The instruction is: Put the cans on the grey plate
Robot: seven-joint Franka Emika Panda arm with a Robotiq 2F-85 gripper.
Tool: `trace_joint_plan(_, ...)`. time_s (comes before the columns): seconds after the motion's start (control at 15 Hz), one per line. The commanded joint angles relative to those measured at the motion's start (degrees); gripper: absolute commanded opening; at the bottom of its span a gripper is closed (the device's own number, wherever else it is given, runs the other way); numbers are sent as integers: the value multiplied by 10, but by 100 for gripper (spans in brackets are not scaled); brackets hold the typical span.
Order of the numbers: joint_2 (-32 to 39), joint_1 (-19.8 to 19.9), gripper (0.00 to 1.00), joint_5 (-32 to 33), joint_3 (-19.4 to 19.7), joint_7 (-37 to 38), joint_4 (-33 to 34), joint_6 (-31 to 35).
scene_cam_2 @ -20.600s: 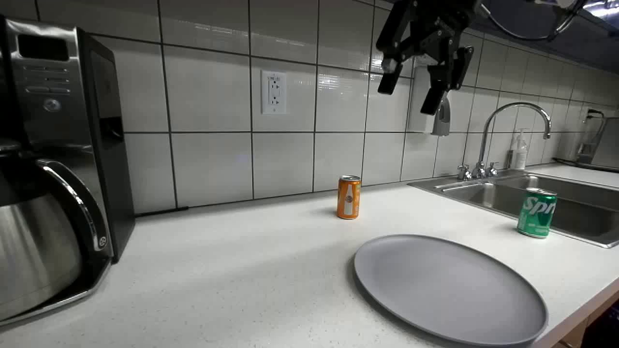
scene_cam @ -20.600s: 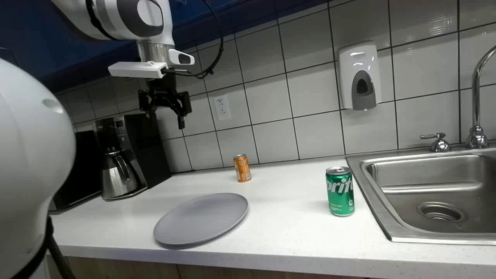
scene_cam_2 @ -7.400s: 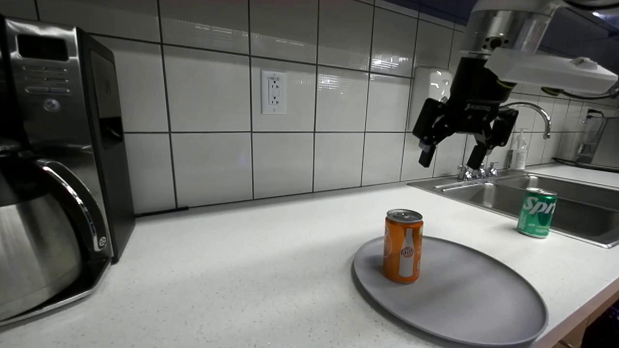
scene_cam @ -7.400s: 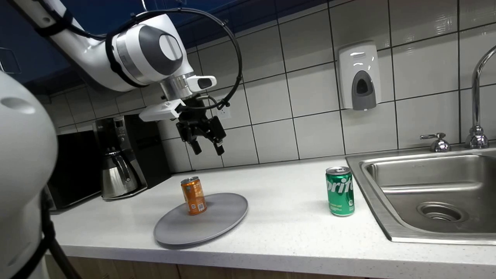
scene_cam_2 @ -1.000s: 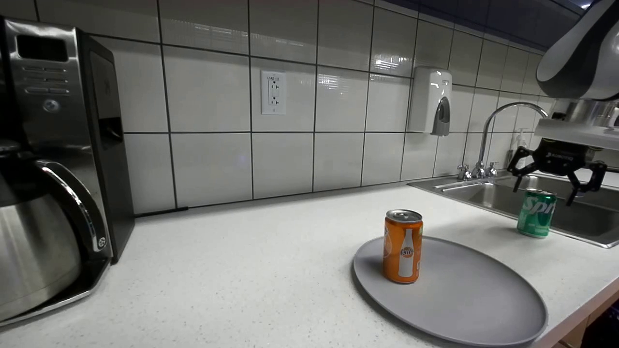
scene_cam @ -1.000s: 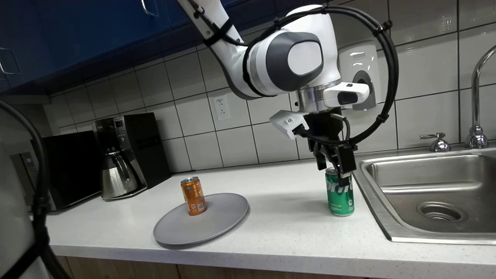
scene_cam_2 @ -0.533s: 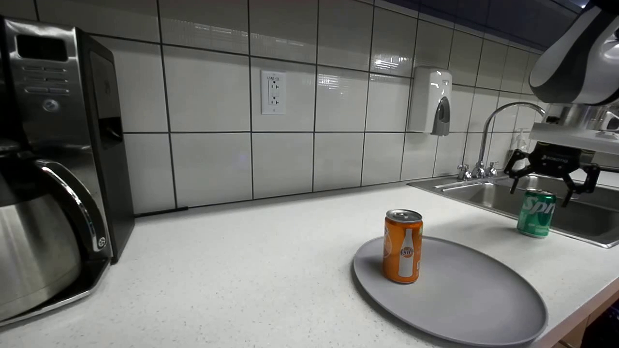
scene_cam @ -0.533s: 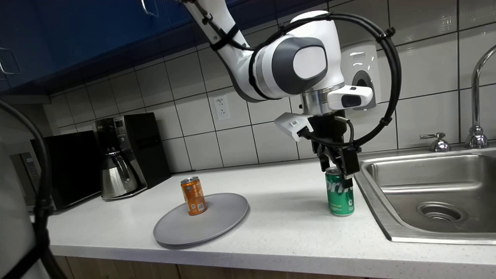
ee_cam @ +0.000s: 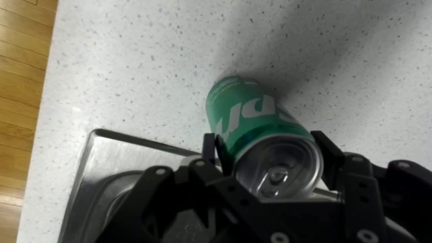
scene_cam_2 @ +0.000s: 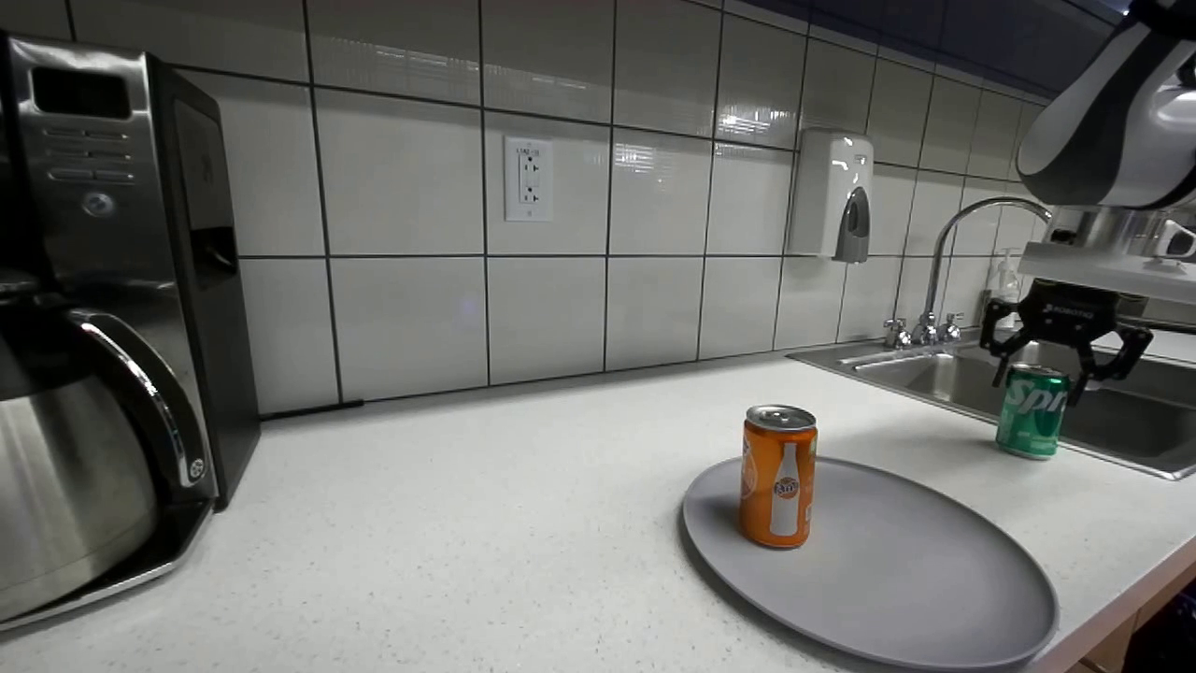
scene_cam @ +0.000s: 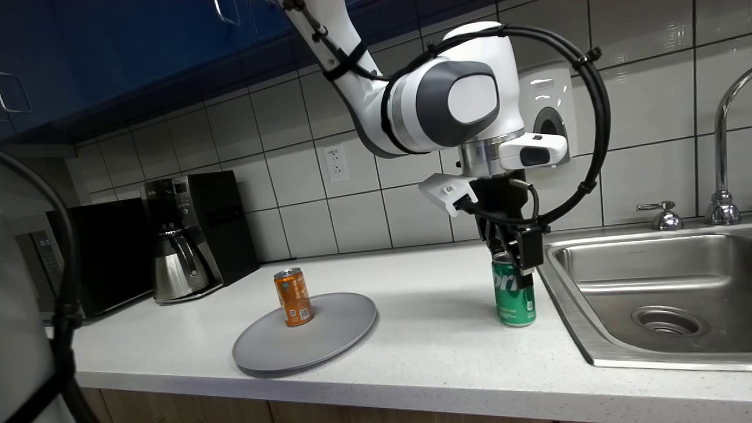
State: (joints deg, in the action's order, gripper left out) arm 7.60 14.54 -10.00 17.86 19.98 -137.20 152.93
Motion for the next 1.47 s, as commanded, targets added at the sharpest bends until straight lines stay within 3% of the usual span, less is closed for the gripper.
trace_joint_plan(0.0, 0, 5, 42, -12, -4, -4, 9, -11)
trace_joint_plan(0.67, -39, -5, 40, 5, -6, -1, -7, 8)
trace_joint_plan(1.4, -53, -36, 40, 22, -38, -5, -5, -1)
